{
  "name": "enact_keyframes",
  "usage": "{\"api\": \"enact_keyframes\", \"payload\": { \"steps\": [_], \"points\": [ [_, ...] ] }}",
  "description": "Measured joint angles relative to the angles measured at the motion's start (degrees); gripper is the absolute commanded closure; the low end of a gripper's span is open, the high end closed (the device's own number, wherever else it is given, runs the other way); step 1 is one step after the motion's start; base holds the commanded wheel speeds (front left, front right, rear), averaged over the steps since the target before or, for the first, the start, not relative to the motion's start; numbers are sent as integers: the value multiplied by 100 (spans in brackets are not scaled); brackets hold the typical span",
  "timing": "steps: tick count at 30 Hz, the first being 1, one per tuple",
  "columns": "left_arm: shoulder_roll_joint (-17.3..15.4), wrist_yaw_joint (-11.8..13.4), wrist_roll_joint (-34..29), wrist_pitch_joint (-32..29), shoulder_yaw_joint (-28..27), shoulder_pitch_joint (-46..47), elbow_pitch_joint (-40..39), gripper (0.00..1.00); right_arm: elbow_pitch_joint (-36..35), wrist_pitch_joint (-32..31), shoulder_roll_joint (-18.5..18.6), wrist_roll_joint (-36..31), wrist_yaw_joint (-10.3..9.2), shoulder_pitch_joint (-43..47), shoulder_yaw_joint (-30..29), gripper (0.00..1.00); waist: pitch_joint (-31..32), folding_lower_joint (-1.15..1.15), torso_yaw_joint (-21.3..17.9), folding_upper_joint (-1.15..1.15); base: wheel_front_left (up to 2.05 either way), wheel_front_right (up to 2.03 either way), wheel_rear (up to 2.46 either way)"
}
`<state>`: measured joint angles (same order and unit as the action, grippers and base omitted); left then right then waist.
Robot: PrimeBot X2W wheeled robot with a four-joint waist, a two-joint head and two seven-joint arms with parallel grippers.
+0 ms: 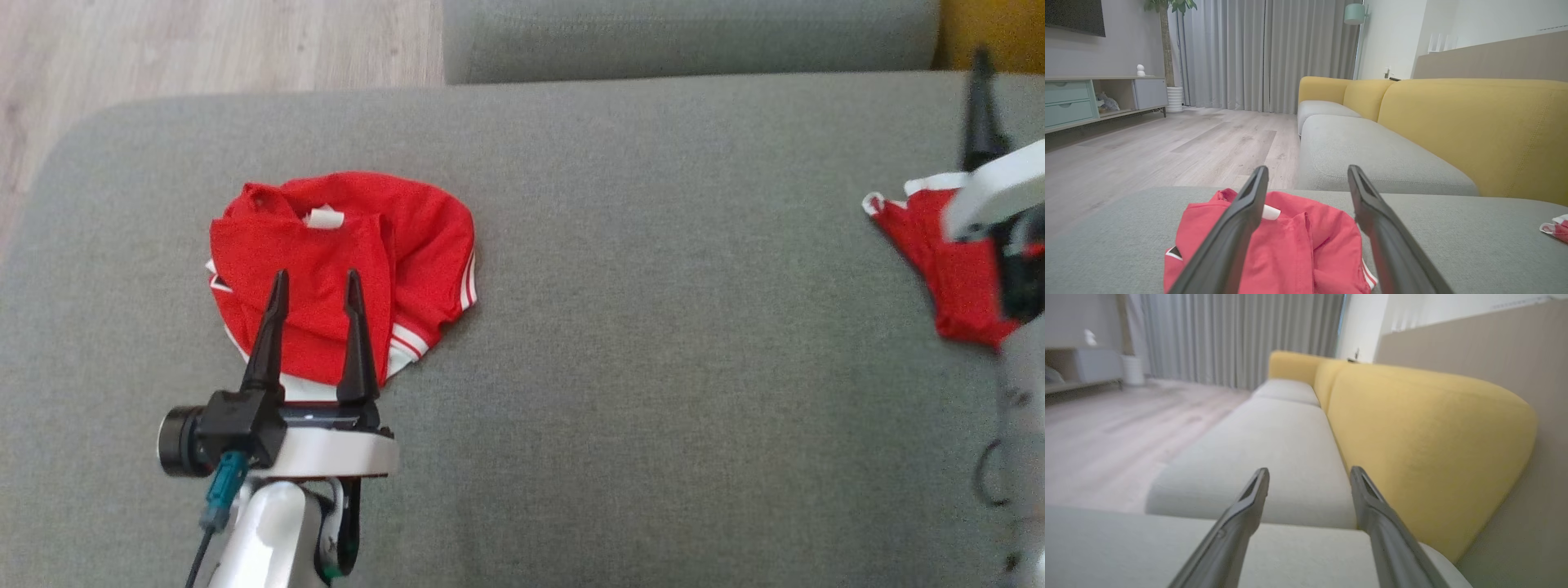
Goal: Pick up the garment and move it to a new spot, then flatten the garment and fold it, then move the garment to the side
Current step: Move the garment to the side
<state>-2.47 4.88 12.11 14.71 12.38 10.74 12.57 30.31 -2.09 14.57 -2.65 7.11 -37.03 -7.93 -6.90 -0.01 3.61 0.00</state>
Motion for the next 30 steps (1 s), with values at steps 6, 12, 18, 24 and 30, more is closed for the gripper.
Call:
{"api": "enact_keyframes", "payload": {
  "steps": [6,12,18,24,30],
  "points": [
    [0,-16,1,0,-29,-142,-3,0,-1136,502,-672,671,-1,929,287,0,289,0,-22,0,0,0,0],
    [-2,-16,97,0,-2,-489,3,0,-1534,1074,-1116,826,-1,2095,526,0,485,0,-26,0,0,0,0],
    [-4,-16,103,0,19,-688,26,0,-1607,1519,-1163,1244,-1,3203,381,0,597,0,-2,0,0,0,0],
    [-7,-15,153,0,7,-861,27,0,-1625,1627,-1199,1384,-1,3784,577,0,637,0,-29,0,0,0,0],
    [-8,-16,152,0,-9,-928,29,0,-1684,1630,-1199,1367,-1,3777,622,0,670,1,-20,0,0,0,0]
  ]
}}
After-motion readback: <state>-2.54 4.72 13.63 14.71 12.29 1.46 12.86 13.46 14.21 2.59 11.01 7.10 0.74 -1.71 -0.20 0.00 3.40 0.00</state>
